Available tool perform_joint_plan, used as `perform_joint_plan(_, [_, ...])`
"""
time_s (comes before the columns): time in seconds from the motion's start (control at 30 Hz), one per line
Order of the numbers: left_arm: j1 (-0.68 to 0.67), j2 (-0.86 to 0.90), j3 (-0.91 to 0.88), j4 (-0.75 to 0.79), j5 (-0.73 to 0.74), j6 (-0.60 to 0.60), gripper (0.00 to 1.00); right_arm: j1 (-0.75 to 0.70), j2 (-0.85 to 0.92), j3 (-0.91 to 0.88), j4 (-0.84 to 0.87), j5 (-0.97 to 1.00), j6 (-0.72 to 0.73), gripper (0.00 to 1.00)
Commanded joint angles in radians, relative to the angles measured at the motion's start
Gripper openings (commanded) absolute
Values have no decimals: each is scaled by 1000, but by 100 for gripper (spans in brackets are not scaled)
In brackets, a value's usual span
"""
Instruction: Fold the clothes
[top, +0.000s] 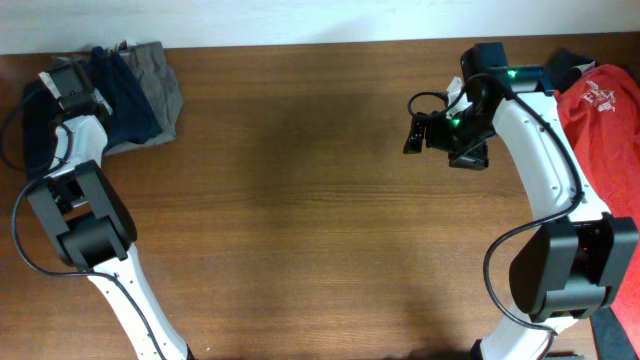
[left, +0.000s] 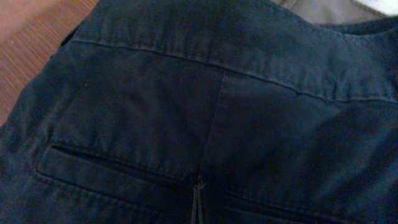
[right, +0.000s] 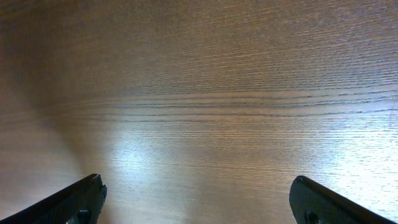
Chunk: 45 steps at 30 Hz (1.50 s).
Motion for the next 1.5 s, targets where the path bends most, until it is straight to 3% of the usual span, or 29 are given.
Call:
perform_joint_plan(0.0, [6, 18, -34, -22, -15, 113, 1, -4, -35, 11, -4, -6, -11, 99])
perform_joint_plan(0.17, [-21, -122, -1, -7, -8, 137, 1, -5, -35, 11, 6, -6, -11, 99])
perform_joint_plan(0.37, [-51, -272, 0, -40, 169, 76, 1, -5, -35, 11, 8, -5, -11, 99])
perform_joint_plan(0.57, [-64, -224, -42, -204, 182, -69, 1, -5, -35, 11, 8, -5, -11, 99])
perform_joint_plan(0.83, [-76, 18, -64, -225, 276, -82, 1, -5, -35, 11, 8, -5, -11, 99])
perform_joint_plan(1.0, [-78, 25, -56, -224, 273, -82, 1, -5, -35, 11, 8, -5, -11, 99])
perform_joint_plan(1.2, [-76, -164, -8, -141, 262, -81, 1, -5, -35, 11, 8, -5, -11, 99])
perform_joint_plan(1.33, [-75, -236, -8, 23, 106, -60, 4, -5, -35, 11, 8, -5, -11, 99])
perform_joint_plan(1.47, [-63, -210, -8, 90, 26, -14, 6, -5, -35, 10, 7, -5, -11, 99])
